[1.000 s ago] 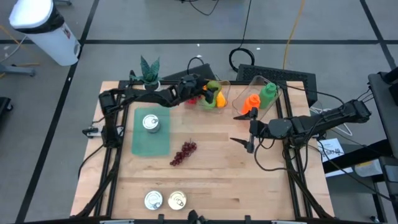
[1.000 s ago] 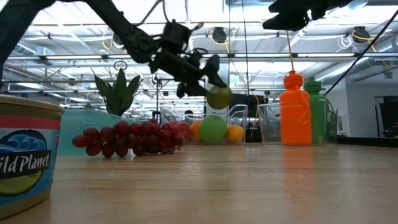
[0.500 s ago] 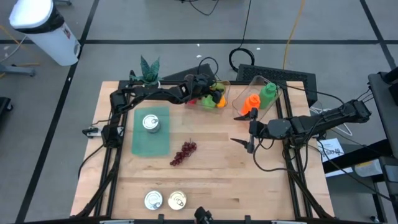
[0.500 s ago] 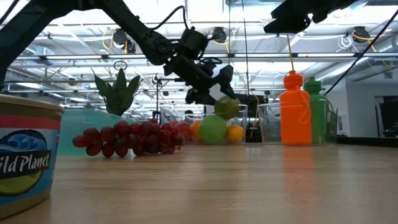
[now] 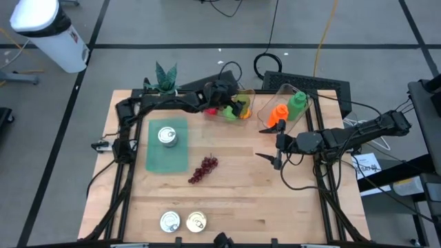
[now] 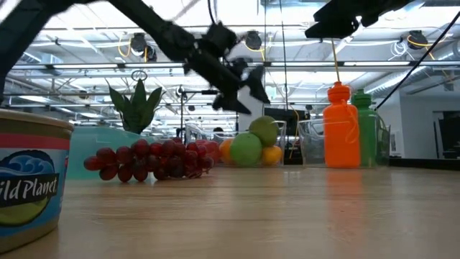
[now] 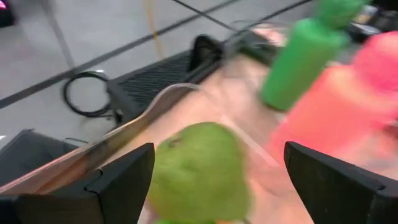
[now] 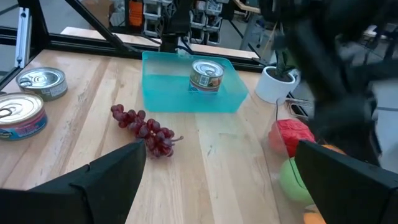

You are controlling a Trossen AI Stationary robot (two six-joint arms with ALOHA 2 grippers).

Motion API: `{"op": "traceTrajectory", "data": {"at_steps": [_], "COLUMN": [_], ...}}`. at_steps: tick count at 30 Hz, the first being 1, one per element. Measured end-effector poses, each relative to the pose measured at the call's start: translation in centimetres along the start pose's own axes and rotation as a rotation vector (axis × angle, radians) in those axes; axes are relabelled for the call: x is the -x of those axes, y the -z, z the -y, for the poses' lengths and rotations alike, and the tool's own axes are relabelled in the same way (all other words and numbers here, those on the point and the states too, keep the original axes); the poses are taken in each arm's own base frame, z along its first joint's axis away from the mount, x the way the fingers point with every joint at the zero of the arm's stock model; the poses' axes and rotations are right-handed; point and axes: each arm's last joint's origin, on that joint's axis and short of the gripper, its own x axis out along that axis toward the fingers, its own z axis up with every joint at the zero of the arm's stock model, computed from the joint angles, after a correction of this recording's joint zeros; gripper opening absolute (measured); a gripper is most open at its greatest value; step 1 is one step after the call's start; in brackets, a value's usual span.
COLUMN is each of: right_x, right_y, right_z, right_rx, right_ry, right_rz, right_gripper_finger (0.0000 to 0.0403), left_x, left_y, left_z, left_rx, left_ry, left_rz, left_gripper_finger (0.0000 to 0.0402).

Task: Pick & Place Food Item
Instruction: Put the green pear into the left transparent bin, then put the purple grapes into the left transparent bin

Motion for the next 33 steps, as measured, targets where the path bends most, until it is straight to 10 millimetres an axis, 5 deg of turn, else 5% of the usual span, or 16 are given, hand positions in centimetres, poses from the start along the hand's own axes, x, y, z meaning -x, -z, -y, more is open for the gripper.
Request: {"op": "traceTrajectory", "data": {"at_steps": [4, 9, 17, 25, 33], "right_x": [0.0, 0.0, 0.0, 0.0, 0.0], "right_y": [0.0, 0.1, 0.1, 0.1, 0.0], "right_z": [0.0, 0.0, 0.0, 0.0, 0.0], "right_rx": [0.002, 0.002, 0.002, 0.002, -0.012], "right_ry": [0.0, -0.001, -0.001, 0.0, 0.0], "right_rz": [-0.005, -0.005, -0.005, -0.005, 0.002], "right_gripper_finger": [0.0394, 0.0394, 0.0394, 0.0394, 0.0394], "left_x": [4.5, 11.1, 19.4, 21.2, 20.3], "left_y": [-2.6, -3.5, 1.2, 9.2, 13.2], "left_z": [1.0, 4.3, 10.3, 12.0, 12.2], "left_rx": [-0.087, -0.196, -0.269, -0.201, -0.107], "left_ry": [0.108, 0.201, 0.354, 0.235, 0.139], "left_rz": [-0.067, -0.142, -0.369, -0.689, -0.746], "left_gripper_finger": [0.0361, 0.0367, 0.0354, 0.0345, 0.0349]}}
